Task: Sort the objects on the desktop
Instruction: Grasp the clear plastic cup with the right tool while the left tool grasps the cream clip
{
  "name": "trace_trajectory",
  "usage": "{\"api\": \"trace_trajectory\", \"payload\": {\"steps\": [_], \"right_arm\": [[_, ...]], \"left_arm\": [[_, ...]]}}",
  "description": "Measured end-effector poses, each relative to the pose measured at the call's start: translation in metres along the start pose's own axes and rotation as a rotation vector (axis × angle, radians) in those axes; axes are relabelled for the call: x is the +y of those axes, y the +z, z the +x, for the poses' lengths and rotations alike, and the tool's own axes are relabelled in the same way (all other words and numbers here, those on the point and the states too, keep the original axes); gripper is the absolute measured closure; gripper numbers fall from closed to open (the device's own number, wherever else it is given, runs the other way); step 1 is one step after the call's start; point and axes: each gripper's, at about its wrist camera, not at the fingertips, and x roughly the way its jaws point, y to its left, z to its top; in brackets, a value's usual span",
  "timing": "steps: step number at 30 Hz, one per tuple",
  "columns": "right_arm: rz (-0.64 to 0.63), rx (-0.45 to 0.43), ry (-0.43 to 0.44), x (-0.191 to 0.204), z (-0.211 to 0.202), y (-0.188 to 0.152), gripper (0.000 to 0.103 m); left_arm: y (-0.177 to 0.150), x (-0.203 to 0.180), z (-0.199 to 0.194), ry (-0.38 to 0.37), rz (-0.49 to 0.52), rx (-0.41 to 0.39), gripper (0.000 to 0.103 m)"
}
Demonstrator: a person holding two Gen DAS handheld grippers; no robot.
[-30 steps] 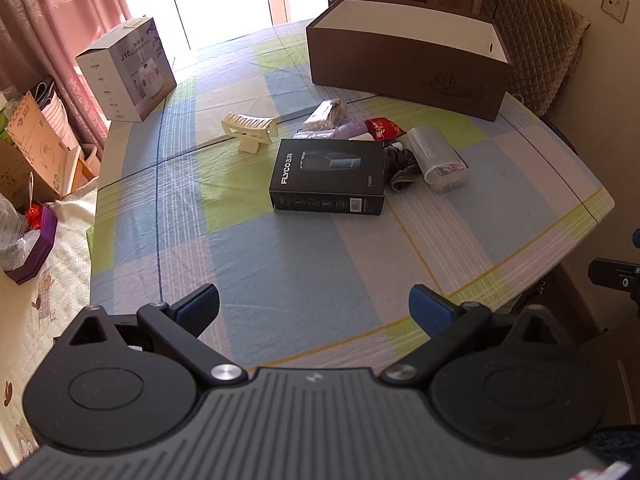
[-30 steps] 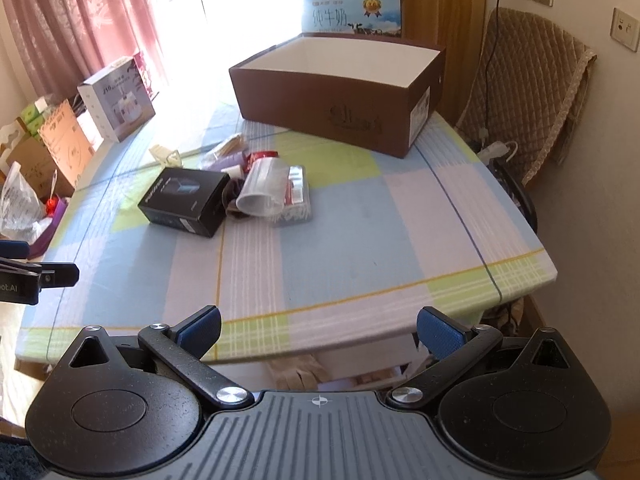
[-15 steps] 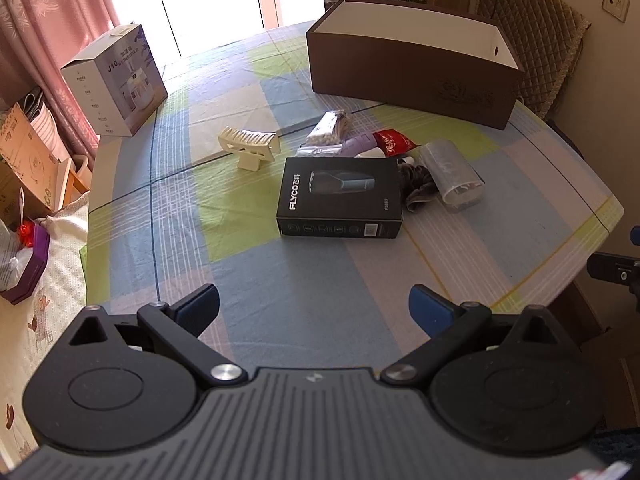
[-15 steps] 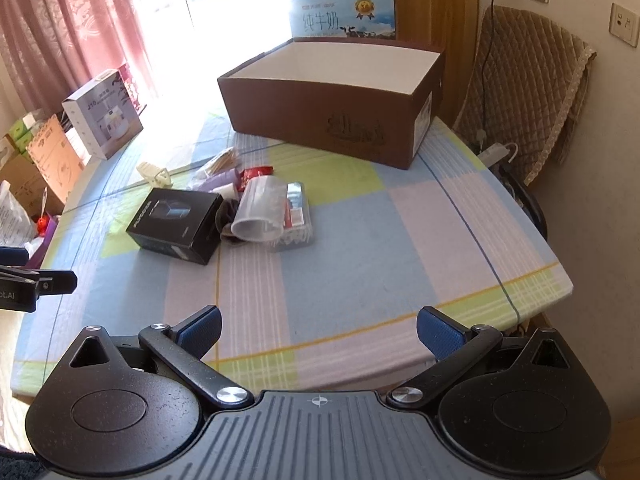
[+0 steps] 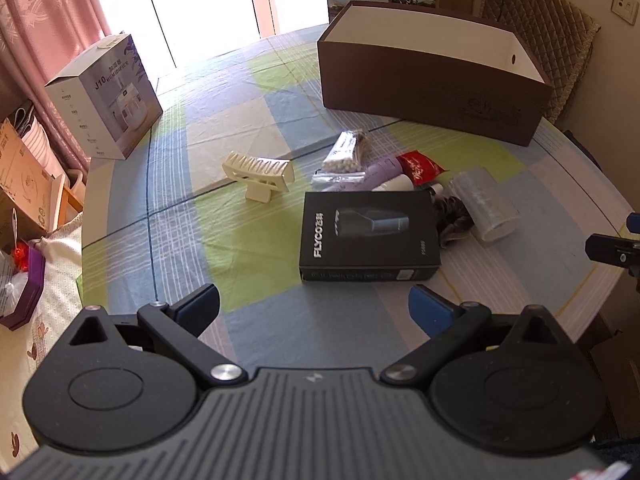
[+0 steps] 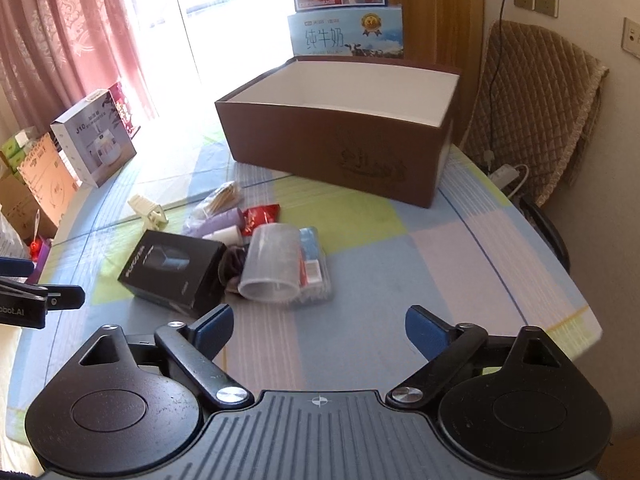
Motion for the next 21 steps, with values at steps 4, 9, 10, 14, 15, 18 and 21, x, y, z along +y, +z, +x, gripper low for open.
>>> {"api": "trace_trajectory", "payload": {"steps": [4, 9, 10, 14, 15, 18, 21], "right_arm": [[-0.003, 0.002, 0.006, 0.012, 0.017, 0.010, 0.022], [-0.009, 0.009, 0.003, 0.025, 0.040, 0.019, 0.033], [-0.007, 0.014, 0.002, 0.028, 0.045, 0.021, 0.035], [-0.010, 0.036, -0.013, 0.037, 0.065, 0.025, 0.037], [-0.013, 0.038, -0.021, 0.039, 0.070, 0.026, 0.038], [-0.015, 0.054, -0.043, 0.043, 0.084, 0.029, 0.039], [-0.013, 0.066, -0.062, 0.046, 0.096, 0.031, 0.041]], "left_arm": [[0.012, 0.004, 0.012, -0.007, 0.015, -0.009, 0.003], [0.023, 0.012, 0.031, -0.022, 0.037, -0.009, 0.004], [0.025, 0.014, 0.034, -0.026, 0.042, -0.010, 0.004], [0.033, 0.020, 0.049, -0.039, 0.060, -0.007, 0.004], [0.035, 0.022, 0.053, -0.043, 0.063, -0.005, 0.004], [0.041, 0.026, 0.064, -0.053, 0.074, -0.005, 0.004], [0.048, 0.031, 0.077, -0.056, 0.086, -0.003, 0.004]]}}
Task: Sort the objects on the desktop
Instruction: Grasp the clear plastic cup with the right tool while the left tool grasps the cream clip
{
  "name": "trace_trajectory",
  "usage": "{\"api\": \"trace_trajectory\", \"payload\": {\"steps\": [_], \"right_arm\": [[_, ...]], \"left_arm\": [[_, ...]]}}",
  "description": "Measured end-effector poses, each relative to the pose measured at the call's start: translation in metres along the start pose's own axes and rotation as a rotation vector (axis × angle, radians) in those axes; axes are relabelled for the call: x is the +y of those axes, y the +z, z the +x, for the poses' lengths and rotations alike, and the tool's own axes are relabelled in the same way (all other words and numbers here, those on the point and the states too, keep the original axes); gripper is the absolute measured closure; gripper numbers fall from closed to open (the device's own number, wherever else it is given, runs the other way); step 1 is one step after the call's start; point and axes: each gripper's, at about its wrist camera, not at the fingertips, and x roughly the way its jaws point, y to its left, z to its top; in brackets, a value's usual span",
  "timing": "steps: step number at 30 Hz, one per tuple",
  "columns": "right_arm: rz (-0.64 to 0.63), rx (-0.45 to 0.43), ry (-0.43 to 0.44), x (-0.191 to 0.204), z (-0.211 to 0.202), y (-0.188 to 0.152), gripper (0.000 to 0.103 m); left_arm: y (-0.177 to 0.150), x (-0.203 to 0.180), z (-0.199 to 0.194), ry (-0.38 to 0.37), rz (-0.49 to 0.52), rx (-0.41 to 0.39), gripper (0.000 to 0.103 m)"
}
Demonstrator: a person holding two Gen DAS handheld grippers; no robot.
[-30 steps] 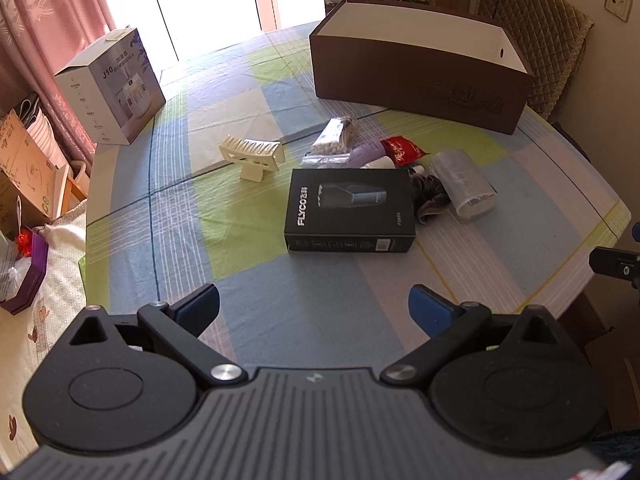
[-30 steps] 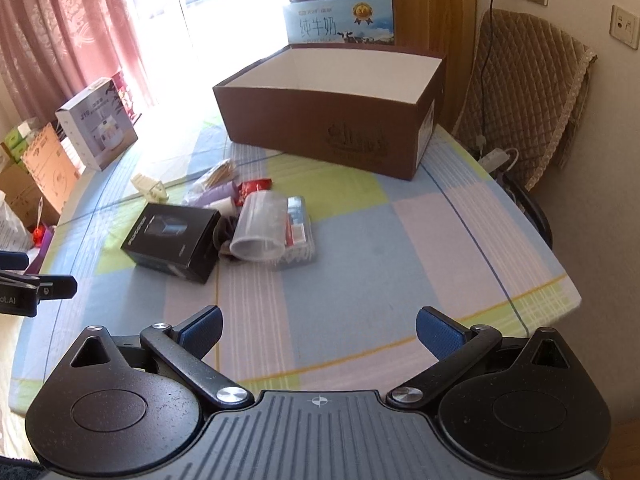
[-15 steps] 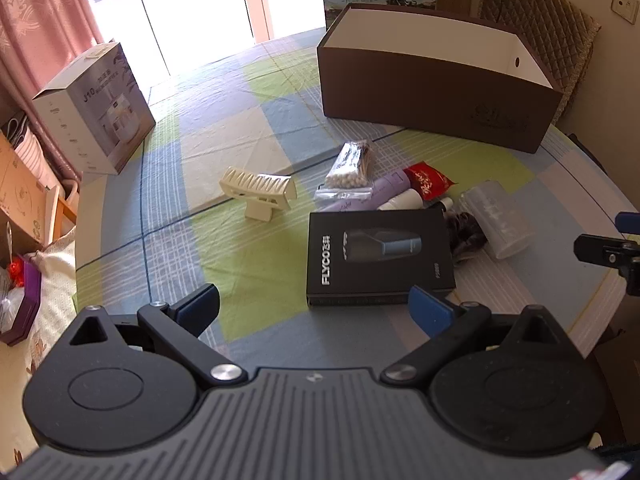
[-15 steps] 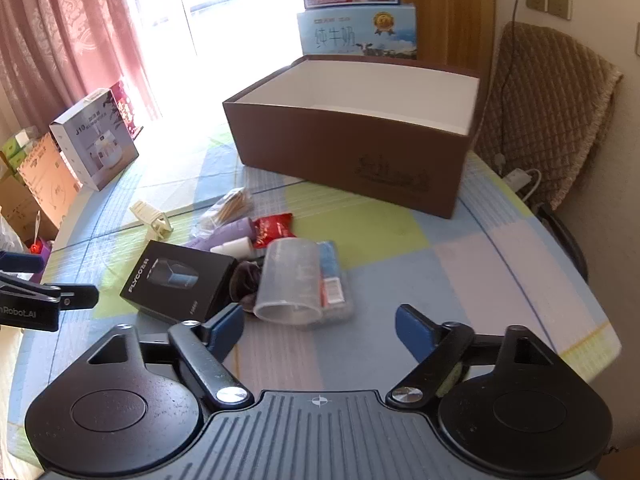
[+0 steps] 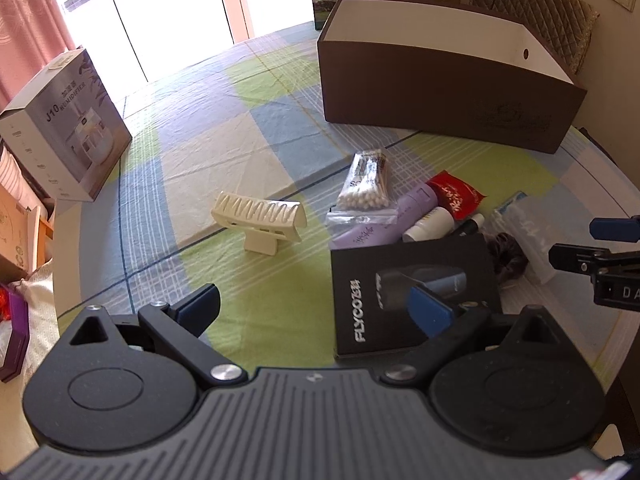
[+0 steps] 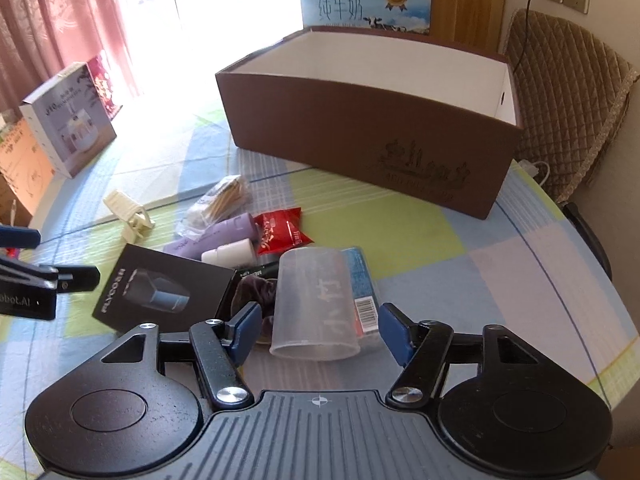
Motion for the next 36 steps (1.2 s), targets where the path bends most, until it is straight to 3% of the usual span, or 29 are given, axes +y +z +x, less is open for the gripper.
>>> {"api": "trace_trajectory", "payload": {"steps": [8, 14, 34, 36], "right_arm": [[0.010, 0.030, -0.045, 0.005, 0.022, 0.007, 0.043], [0.004, 0.061, -0.073, 0.012, 0.036, 0.008, 0.053], [0.102, 0.033, -0.142, 0.004, 0.039, 0.030, 0.054], [0.111, 0.037, -0.147, 0.002, 0.041, 0.029, 0.054]], "left_arm": [[0.014, 0.016, 0.025, -0.013, 0.039, -0.007, 0.004], [0.017, 0.027, 0.039, -0.031, 0.055, 0.005, 0.004], [0.044, 0.063, 0.093, -0.124, 0.132, 0.023, 0.004], [0.047, 0.067, 0.099, -0.137, 0.138, 0.032, 0.009]]}}
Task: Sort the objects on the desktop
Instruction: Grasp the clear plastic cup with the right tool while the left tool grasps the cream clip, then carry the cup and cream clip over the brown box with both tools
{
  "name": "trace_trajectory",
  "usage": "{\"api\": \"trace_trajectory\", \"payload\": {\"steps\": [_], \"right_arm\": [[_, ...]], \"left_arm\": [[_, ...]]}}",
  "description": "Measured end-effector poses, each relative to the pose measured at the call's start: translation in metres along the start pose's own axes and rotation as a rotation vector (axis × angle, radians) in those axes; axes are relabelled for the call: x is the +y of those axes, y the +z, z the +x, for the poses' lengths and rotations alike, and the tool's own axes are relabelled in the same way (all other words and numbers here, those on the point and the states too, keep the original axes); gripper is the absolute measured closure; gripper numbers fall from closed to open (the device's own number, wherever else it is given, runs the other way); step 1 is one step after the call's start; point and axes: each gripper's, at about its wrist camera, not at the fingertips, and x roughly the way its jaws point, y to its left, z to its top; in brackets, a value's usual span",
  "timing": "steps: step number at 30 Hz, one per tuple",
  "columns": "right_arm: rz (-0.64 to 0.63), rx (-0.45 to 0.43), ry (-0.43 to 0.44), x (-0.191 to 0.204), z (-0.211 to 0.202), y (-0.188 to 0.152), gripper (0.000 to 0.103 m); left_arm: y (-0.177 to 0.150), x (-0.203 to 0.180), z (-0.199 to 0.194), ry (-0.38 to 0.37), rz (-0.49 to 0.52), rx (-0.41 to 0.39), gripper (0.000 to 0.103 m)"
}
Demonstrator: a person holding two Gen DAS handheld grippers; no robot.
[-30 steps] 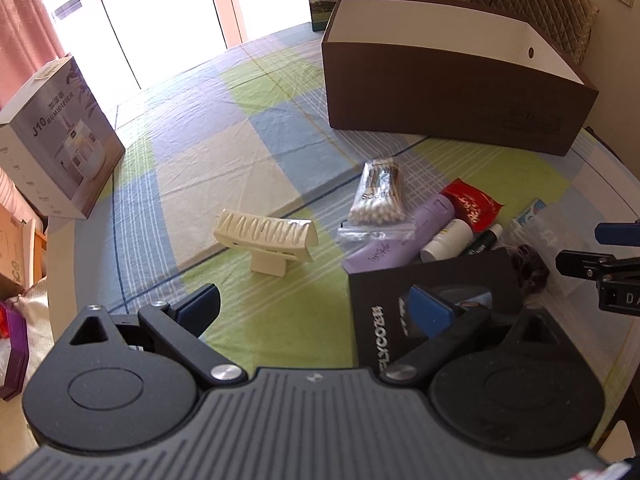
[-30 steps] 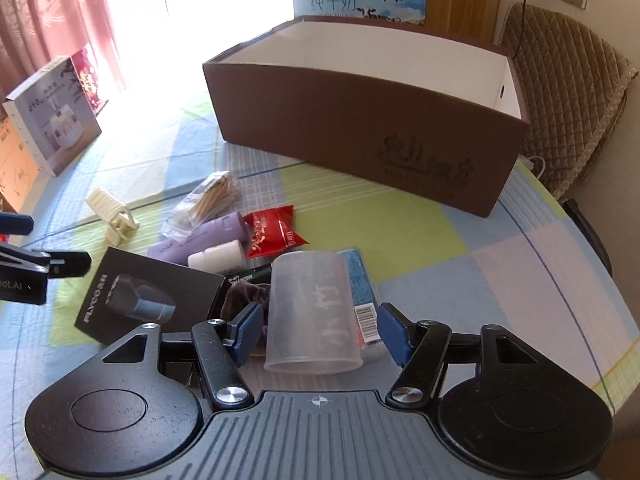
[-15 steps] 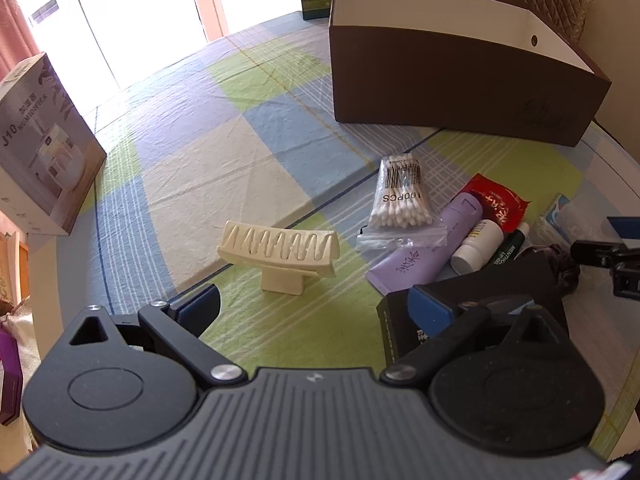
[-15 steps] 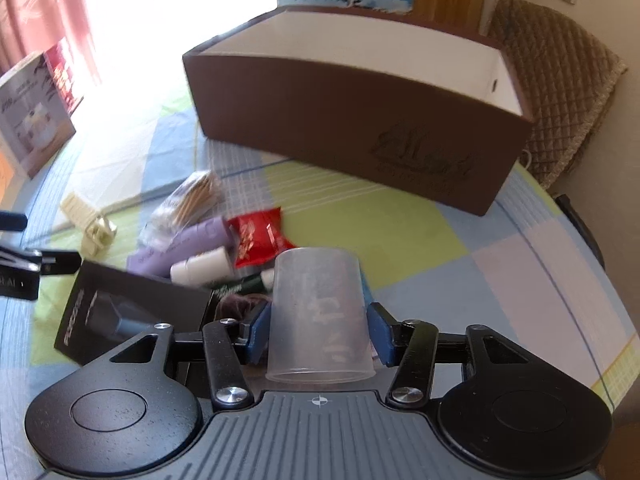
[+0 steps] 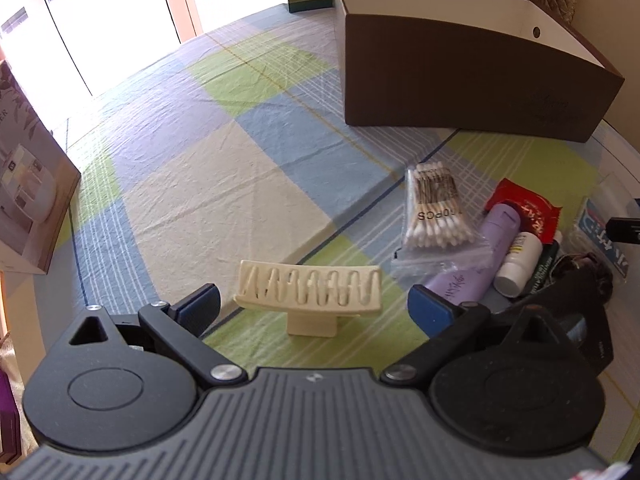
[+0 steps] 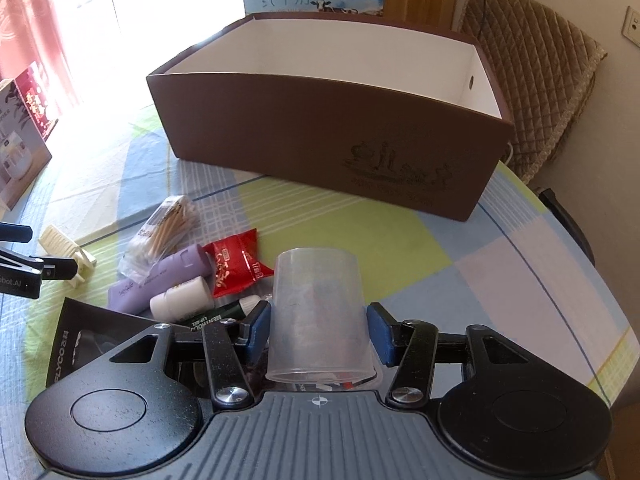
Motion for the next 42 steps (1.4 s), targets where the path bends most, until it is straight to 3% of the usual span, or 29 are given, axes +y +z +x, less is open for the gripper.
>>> {"api": "trace_trajectory", "payload": {"steps": [6, 13, 21, 30, 42], "right_arm": [[0.019, 0.011, -0.016, -0.003, 0.004, 0.002, 0.053], [0.019, 0.022, -0.030, -0.002, 0.007, 0.005, 0.054], [0.013, 0.015, -0.011, -0.002, 0.002, 0.010, 0.054], [-0.005, -0.012, 0.041, -0.007, -0.006, 0.020, 0.054], [-0.033, -0.107, 0.115, -0.038, -0.029, 0.060, 0.054]], "left_arm": [[0.005, 0.007, 0.016, -0.037, 0.026, 0.022, 0.021], [0.007, 0.009, 0.021, -0.064, 0.040, 0.017, 0.021], [0.007, 0.003, 0.010, -0.029, 0.051, -0.011, 0.021], [0.033, -0.010, -0.033, -0.028, 0.051, -0.112, 0.021], [0.099, -0.073, -0.074, -0.085, 0.094, -0.269, 0.021]]}}
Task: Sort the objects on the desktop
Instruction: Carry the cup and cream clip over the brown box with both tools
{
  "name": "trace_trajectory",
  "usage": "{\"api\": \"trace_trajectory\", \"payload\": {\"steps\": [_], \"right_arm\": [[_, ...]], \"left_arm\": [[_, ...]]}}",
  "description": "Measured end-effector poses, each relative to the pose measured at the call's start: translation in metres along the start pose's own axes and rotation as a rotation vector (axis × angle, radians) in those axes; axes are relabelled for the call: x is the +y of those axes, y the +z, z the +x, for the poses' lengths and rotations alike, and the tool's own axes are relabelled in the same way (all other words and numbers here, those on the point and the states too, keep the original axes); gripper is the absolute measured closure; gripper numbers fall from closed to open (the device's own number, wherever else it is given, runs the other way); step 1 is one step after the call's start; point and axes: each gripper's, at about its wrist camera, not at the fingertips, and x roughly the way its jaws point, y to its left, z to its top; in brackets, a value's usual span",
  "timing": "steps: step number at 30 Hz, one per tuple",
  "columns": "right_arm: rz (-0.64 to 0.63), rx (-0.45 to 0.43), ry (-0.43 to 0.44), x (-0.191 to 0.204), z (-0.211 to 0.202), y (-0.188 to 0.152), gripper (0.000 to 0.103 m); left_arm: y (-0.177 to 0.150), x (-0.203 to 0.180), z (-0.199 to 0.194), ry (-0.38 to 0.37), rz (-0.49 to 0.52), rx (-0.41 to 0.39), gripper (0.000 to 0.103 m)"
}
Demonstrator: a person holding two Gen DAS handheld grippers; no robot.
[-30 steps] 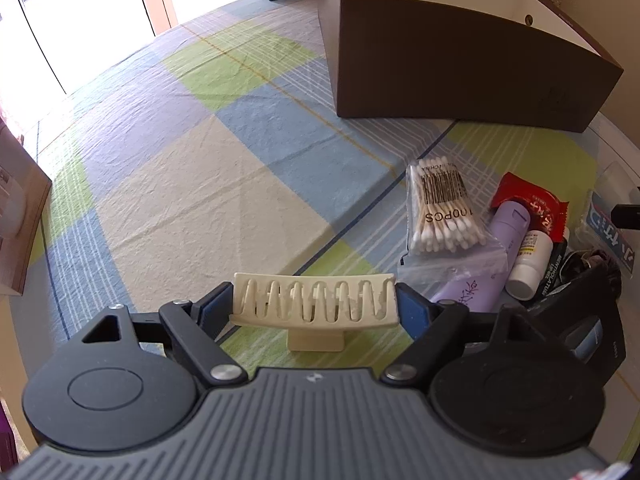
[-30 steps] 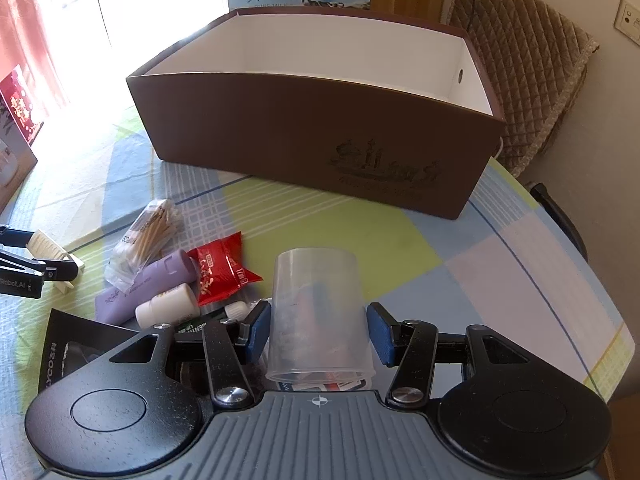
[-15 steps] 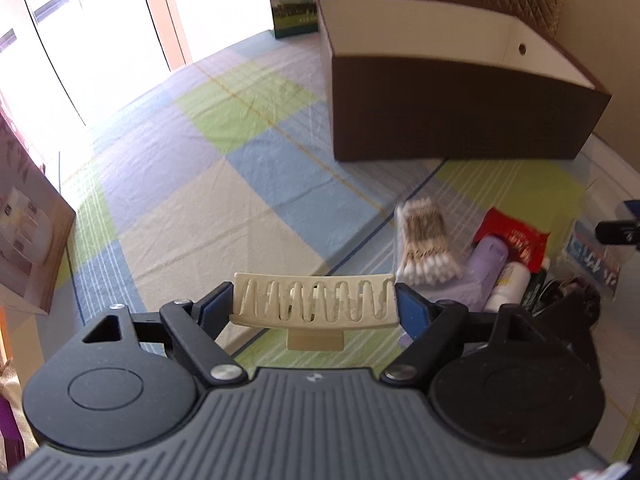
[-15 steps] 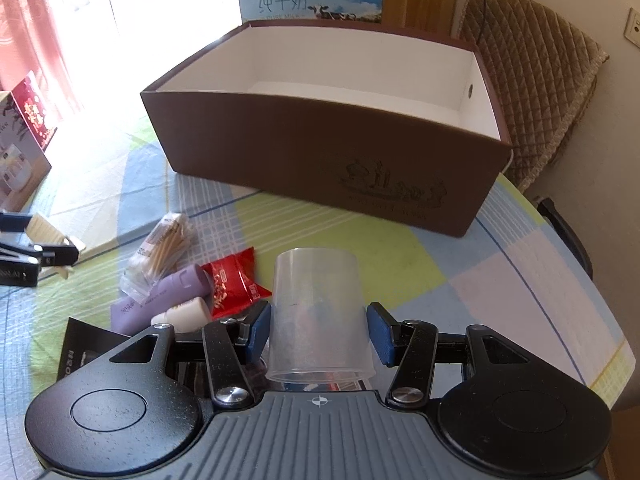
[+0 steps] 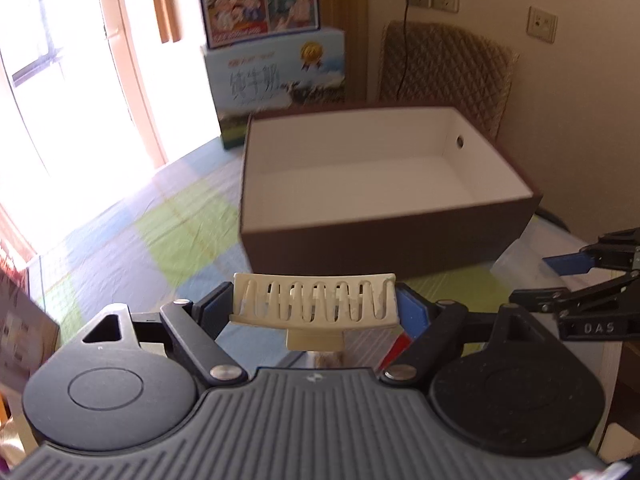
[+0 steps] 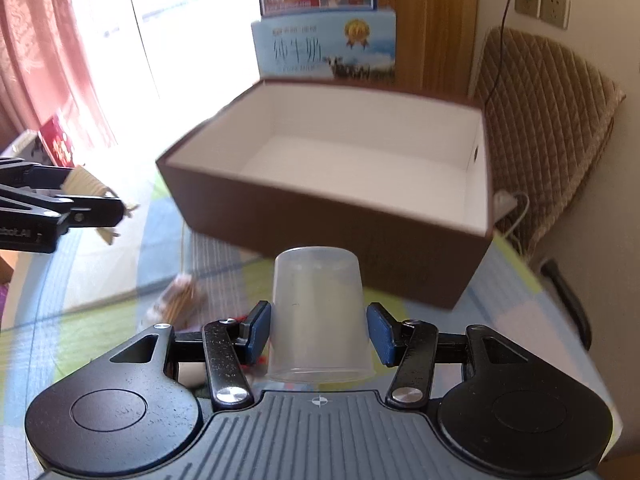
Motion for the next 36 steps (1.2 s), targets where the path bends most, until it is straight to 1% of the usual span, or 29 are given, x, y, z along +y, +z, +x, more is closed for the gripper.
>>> {"api": "trace_trajectory", "payload": {"steps": [6, 9, 12, 15, 18, 22, 26, 36], "right_arm": [[-0.006, -0.079, 0.015, -0.024, -0.008, 0.040, 0.053], [-0.017, -0.110, 0.016, -0.034, -0.003, 0.061, 0.053], [-0.032, -0.120, 0.014, -0.041, 0.010, 0.081, 0.053], [-0.042, -0.098, 0.022, -0.051, 0.030, 0.094, 0.053], [-0.069, -0.053, 0.010, -0.060, 0.058, 0.101, 0.053], [-0.074, 0.017, 0.010, -0.072, 0.092, 0.104, 0.053], [-0.073, 0.075, 0.019, -0.083, 0.115, 0.106, 0.053], [-0.127, 0.185, 0.012, -0.092, 0.153, 0.114, 0.053]], "left_arm": [[0.047, -0.021, 0.013, -0.016, -0.002, -0.060, 0.021], [0.069, -0.029, 0.029, -0.024, -0.002, -0.071, 0.021], [0.087, -0.036, 0.048, -0.034, -0.014, -0.062, 0.021], [0.099, -0.039, 0.074, -0.042, -0.032, -0.034, 0.021], [0.109, -0.039, 0.103, -0.059, -0.062, 0.009, 0.021], [0.111, -0.040, 0.141, -0.040, -0.071, 0.077, 0.021], [0.108, -0.036, 0.175, -0.013, -0.073, 0.152, 0.021], [0.103, -0.028, 0.223, 0.022, -0.061, 0.263, 0.021]]}}
